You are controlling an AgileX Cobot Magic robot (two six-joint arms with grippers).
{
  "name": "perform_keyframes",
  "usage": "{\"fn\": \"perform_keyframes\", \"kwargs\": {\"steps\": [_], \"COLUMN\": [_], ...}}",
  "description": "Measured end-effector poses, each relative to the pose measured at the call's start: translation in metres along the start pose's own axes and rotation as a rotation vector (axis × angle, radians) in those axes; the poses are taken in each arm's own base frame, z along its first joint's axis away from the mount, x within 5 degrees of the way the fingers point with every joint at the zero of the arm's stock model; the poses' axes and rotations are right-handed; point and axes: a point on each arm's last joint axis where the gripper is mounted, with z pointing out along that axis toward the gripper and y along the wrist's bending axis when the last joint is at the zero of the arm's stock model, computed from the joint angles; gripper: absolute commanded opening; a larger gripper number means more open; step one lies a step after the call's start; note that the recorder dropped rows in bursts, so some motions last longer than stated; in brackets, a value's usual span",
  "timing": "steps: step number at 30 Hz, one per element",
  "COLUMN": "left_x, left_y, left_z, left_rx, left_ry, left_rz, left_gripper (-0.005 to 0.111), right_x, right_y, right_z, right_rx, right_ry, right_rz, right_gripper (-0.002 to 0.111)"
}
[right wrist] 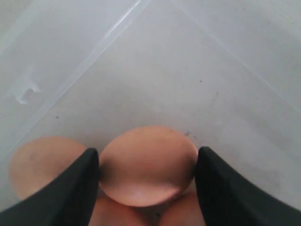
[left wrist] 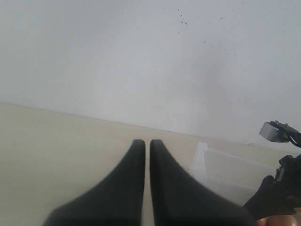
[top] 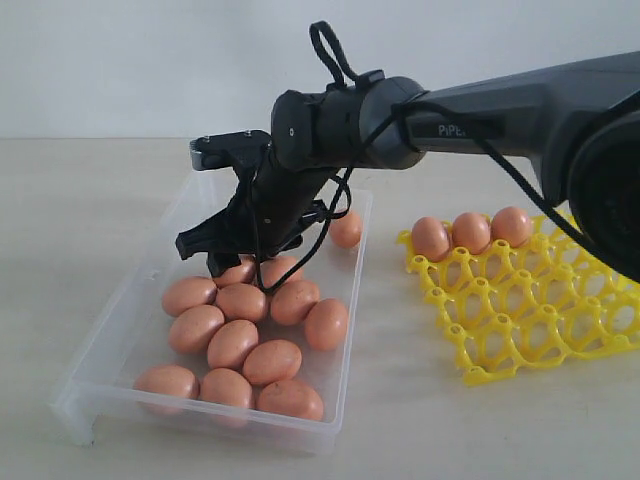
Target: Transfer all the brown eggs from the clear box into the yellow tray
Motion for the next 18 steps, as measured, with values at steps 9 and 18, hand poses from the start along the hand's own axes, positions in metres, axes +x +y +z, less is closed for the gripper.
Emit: {"fn": "perform_keyframes", "kwargs": {"steps": [9, 18], "left_x": [0.0, 0.0], "left_y": [0.0, 0.0], "left_z": [0.0, 0.0], "left_rx": [0.0, 0.0], "left_ry": [0.0, 0.0], "left_rz": [0.0, 0.0], "left_gripper": [0.004, 0.004], "right_x": [0.0, -0.008], "right_y": [-0.006, -0.017], "right_z": [0.0, -0.012], "right_rx": [0.064, 0.214], "right_ry": [0.004, -0.05], "right_rz": [-0.039, -0.151], "right_gripper": [0.052, 0.052]}}
